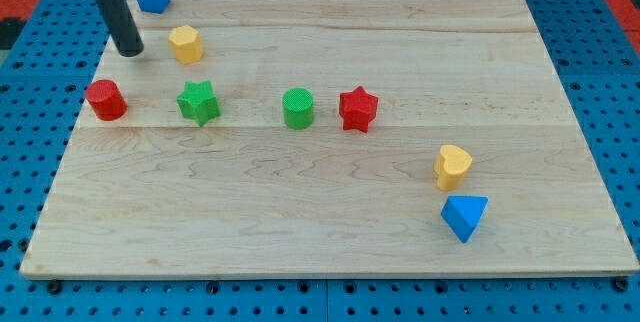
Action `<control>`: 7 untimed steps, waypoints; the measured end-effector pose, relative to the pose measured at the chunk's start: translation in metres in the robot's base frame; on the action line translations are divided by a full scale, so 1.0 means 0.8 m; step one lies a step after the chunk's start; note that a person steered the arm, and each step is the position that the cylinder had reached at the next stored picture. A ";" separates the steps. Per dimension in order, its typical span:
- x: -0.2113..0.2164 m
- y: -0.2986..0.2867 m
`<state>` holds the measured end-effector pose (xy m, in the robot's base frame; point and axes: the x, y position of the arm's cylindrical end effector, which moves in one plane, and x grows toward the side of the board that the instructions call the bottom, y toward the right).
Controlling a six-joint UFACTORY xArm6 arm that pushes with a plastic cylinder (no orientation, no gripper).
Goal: Push the yellow hexagon vertical to the yellow heart
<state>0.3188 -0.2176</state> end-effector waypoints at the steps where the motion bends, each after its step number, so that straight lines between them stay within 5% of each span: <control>1: -0.007 0.143; 2: -0.003 0.209; 3: -0.009 0.129; 4: -0.049 0.130; 6: 0.009 0.196; 7: -0.011 0.193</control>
<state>0.3101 -0.0635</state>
